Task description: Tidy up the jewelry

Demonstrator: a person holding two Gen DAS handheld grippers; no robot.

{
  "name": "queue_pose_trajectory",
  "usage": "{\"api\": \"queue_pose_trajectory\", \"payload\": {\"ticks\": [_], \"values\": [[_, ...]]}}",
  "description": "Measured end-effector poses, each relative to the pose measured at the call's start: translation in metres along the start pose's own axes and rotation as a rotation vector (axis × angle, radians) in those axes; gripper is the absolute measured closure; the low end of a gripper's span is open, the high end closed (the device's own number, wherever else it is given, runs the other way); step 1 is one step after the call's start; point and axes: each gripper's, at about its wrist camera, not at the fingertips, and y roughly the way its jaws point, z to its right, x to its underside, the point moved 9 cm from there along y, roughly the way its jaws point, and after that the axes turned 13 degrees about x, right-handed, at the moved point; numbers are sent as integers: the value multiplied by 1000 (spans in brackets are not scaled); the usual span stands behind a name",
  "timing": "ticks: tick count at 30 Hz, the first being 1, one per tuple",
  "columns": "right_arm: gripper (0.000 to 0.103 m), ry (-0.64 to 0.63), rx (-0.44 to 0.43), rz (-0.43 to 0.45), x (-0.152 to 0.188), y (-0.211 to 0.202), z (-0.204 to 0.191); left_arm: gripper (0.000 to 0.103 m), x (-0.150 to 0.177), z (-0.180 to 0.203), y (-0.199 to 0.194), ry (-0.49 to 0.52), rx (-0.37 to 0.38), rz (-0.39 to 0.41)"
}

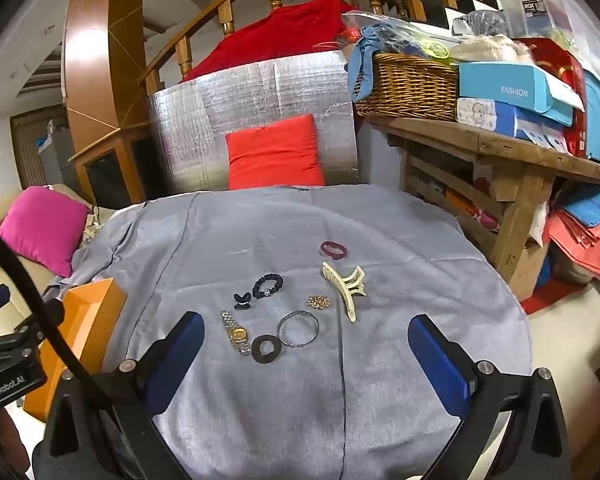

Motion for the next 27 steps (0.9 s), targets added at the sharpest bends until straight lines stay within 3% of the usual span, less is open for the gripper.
{"api": "queue_pose_trajectory", "payload": {"ticks": [27], "values": [[0, -15, 9, -29, 2, 21, 3, 0, 2, 5, 24, 10, -12, -35]]}}
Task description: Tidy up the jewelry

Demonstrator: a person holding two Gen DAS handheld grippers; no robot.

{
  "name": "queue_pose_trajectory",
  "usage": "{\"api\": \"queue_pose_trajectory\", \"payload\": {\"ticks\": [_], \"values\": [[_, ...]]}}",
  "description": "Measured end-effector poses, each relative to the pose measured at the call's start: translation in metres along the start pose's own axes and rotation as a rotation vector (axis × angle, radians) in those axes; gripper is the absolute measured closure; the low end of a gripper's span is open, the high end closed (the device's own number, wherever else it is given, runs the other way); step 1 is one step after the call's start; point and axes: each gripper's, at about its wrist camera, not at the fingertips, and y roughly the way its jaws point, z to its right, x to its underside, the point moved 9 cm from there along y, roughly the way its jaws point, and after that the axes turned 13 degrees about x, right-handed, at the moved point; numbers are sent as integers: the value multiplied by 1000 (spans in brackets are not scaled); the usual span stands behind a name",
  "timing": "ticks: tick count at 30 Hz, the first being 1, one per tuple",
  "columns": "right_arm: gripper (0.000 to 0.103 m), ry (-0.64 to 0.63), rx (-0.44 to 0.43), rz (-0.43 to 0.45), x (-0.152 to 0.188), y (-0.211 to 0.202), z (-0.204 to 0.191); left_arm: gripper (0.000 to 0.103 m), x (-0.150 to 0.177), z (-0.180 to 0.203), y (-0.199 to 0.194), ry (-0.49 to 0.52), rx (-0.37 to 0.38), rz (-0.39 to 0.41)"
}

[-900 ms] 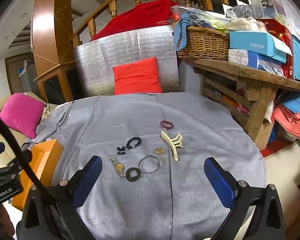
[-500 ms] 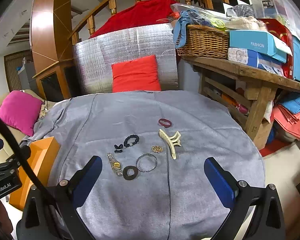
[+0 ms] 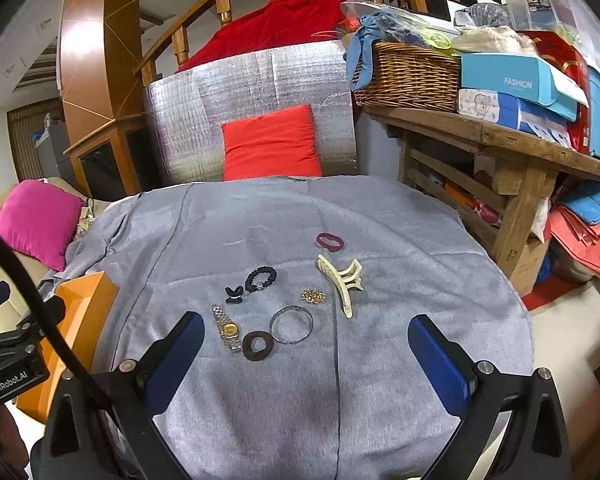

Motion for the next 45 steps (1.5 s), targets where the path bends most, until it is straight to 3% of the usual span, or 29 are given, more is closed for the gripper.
{"api": "queue_pose_trajectory", "payload": {"ticks": [26, 30, 34, 36, 39, 45], "values": [[0, -8, -29, -50, -16, 43, -9, 0, 2, -3, 36, 1, -4, -45], [0, -10, -118, -123, -14, 76, -10, 0, 15, 2, 78, -27, 68, -150], [16, 75, -281, -235, -5, 116, -6, 0, 45, 9, 140, -94, 185, -295], [26, 146, -329, -342, 6, 143, 3, 0, 57, 10, 164, -147, 235, -341], [34, 191, -326, -449, 20, 173, 10, 1, 64, 9, 187, -215, 280, -347], [34, 198, -293, -491, 18, 204, 2, 11, 66, 17, 208, -258, 371, -336]]}}
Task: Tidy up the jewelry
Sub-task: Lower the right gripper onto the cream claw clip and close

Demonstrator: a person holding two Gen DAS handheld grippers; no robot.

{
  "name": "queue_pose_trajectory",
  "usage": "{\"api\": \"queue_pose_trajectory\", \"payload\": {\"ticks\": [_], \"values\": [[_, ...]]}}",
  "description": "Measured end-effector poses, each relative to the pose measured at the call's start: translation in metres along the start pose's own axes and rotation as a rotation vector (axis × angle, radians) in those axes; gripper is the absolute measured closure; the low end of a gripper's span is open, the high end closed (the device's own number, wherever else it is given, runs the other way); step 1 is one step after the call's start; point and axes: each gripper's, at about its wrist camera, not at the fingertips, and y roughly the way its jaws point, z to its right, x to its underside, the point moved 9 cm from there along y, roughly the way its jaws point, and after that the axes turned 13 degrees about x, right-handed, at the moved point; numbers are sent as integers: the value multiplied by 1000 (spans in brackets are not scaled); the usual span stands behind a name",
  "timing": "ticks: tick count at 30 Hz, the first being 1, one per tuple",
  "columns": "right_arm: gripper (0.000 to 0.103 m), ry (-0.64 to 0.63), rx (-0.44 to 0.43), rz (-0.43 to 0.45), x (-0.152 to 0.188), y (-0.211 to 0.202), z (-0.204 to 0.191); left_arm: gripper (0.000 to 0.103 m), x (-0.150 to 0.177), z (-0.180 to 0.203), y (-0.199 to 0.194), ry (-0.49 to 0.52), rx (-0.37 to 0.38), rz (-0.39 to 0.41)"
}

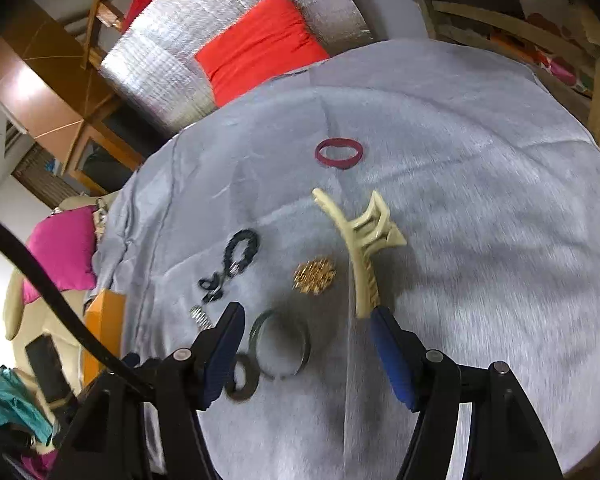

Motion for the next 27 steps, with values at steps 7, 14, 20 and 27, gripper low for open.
{"api": "queue_pose_trajectory", "payload": {"ticks": [7, 14, 20, 27], "values": [[36, -1, 116, -30, -23, 43, 8, 11, -7, -1, 10, 29, -35, -8], [72, 23, 161, -100, -24, 75, 16, 11, -5, -9, 16, 4, -64, -35], [82, 80, 153, -56, -31, 65, 26, 11, -7, -11, 10, 25, -97, -3], [82, 95, 147, -3, -30, 46, 25, 23, -9, -14, 20, -50, -7, -21]]}}
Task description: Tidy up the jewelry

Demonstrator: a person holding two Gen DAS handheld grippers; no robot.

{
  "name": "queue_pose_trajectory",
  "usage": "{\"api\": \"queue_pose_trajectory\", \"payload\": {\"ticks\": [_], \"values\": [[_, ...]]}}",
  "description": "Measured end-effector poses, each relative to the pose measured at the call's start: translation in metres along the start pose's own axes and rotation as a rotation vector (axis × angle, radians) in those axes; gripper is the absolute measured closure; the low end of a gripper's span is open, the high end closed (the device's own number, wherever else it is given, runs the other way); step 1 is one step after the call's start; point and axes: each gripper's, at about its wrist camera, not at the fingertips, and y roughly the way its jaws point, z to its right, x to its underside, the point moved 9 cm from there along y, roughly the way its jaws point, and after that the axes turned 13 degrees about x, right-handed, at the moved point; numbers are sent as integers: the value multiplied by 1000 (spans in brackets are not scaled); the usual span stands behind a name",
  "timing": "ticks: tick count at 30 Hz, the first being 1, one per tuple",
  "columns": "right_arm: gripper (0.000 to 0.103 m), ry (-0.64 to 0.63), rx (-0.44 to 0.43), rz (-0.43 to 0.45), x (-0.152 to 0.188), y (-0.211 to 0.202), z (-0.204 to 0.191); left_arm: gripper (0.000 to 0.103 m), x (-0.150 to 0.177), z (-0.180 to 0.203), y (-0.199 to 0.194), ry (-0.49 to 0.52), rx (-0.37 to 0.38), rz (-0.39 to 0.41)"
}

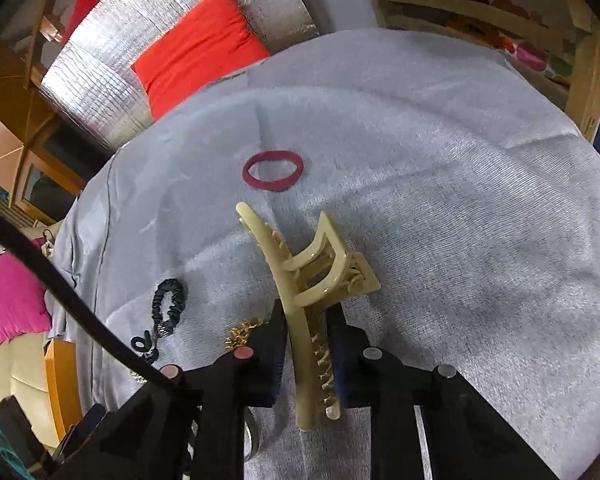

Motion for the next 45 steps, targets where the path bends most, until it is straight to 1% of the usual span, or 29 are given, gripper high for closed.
{"api": "queue_pose_trajectory", "payload": {"ticks": [1, 3, 7, 8, 10, 14, 16, 17, 18, 20, 21, 22, 25, 29, 32, 37, 38, 39, 40, 41, 42, 44, 45], "values": [[82, -1, 0, 2, 1, -2, 1, 24, -2, 1, 3, -3, 10, -5], [82, -6, 1, 5, 3, -3, 2, 33, -4, 7, 12, -7, 41, -24], [82, -2, -1, 8, 5, -4, 4, 33, -6, 22, 30, -41, 151, -73], [82, -1, -2, 8, 4, -5, 5, 33, -4, 26, 34, -51, 168, -84], [82, 2, -1, 11, 3, -4, 5, 33, -3, 35, 37, -42, 177, -89], [82, 1, -1, 6, 4, -4, 6, 33, -1, 45, 42, -11, 150, -89], [82, 4, -2, 6, 3, -4, 9, 42, 0, 50, 44, 19, 146, -86], [82, 6, 0, 6, 3, -4, 10, 50, 1, 51, 46, 36, 133, -90], [82, 9, -1, 5, 4, -4, 10, 56, 1, 51, 49, 57, 109, -90], [82, 14, -5, 3, 5, -4, 11, 63, 2, 52, 50, 100, 72, -85], [82, 15, -6, 4, 5, -5, 11, 68, 2, 53, 51, 113, 67, -82], [82, 14, -6, 6, 6, -6, 11, 72, 2, 54, 51, 125, 65, -80], [82, 12, -5, 10, 9, -8, 13, 89, 1, 54, 50, 150, 47, -74], [82, 10, -10, 13, 9, -11, 14, 95, 2, 46, 43, 132, 74, -84], [82, 12, -21, 18, 9, -14, 13, 95, 5, 39, 34, 135, 78, -93], [82, 3, -32, 26, 8, -18, 8, 94, 9, 36, 28, 126, 113, -105], [82, 0, -32, 28, 8, -19, 6, 91, 9, 37, 26, 124, 124, -104], [82, -2, -34, 29, 8, -19, 5, 81, 9, 38, 24, 122, 135, -103], [82, -5, -34, 29, 8, -19, 4, 74, 10, 41, 23, 121, 147, -103], [82, -7, -33, 30, 9, -19, 4, 59, 12, 43, 22, 125, 152, -103], [82, -10, -31, 30, 9, -19, 3, 54, 13, 46, 22, 135, 149, -103], [82, -12, -32, 26, 9, -18, 3, 54, 18, 51, 24, 168, 145, -111], [82, -13, -30, 25, 9, -18, 2, 55, 20, 52, 26, 167, 149, -120]]}}
